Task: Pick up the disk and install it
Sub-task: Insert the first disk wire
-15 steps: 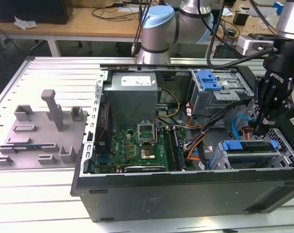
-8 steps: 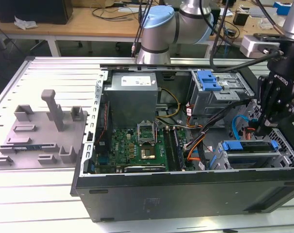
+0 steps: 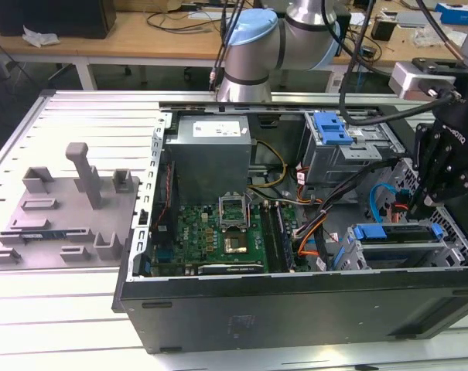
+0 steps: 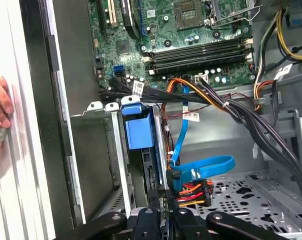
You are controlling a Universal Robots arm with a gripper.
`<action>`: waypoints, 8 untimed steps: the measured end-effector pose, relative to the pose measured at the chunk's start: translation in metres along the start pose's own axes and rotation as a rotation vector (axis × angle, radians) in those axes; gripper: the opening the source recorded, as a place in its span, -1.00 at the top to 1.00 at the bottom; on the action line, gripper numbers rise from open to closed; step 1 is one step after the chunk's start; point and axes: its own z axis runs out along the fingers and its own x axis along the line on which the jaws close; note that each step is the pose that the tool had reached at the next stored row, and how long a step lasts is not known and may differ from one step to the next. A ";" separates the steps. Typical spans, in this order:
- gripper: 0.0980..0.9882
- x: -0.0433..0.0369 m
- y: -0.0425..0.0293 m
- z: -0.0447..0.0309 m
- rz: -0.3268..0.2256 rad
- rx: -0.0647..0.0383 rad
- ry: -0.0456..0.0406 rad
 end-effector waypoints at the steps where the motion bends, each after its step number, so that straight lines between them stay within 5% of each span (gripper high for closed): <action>1: 0.85 0.0010 -0.0008 0.0001 0.000 -0.001 -0.0038; 5: 0.85 0.0075 -0.0023 0.0010 0.000 -0.002 -0.0155; 8: 0.85 0.0082 -0.0024 0.0011 -0.027 0.001 -0.0163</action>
